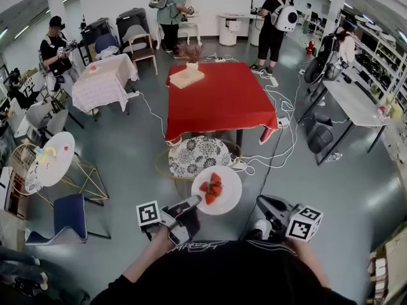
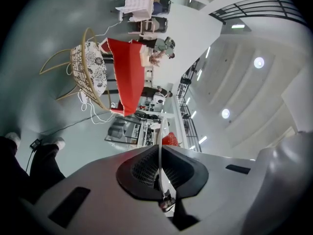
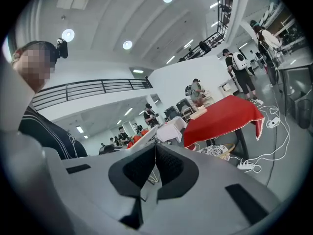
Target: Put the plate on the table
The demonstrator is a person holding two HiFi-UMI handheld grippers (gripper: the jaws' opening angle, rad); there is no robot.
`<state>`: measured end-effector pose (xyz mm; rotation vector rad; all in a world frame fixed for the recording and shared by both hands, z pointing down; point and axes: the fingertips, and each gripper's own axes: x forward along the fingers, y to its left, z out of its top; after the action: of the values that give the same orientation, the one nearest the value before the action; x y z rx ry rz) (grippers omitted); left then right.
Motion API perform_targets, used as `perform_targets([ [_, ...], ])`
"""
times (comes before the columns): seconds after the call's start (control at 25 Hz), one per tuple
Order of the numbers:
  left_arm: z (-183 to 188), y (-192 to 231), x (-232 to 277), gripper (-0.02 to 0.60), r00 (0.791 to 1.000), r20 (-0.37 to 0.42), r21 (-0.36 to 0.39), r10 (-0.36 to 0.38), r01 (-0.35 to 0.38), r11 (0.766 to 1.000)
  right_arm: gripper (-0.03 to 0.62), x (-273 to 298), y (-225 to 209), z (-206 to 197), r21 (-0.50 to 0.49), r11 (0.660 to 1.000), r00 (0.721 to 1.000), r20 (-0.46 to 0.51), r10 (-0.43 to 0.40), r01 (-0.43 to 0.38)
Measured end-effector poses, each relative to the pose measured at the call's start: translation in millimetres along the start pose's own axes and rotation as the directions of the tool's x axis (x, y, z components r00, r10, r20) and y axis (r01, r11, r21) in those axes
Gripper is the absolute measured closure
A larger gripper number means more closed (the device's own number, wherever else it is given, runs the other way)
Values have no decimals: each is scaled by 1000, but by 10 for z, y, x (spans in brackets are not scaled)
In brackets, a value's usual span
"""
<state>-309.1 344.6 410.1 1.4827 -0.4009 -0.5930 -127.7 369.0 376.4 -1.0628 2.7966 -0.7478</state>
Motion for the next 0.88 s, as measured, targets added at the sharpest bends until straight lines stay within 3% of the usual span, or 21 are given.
perform_targets([
  [0.6, 363, 219, 907, 566, 997, 54, -23, 60, -59, 998, 586, 228, -1076, 357, 110, 993, 998, -39, 44, -39],
  [0.88, 526, 263, 1699, 566, 989, 108, -49, 102, -97, 994, 586, 288, -1882, 858, 168, 982, 995, -15, 96, -92],
])
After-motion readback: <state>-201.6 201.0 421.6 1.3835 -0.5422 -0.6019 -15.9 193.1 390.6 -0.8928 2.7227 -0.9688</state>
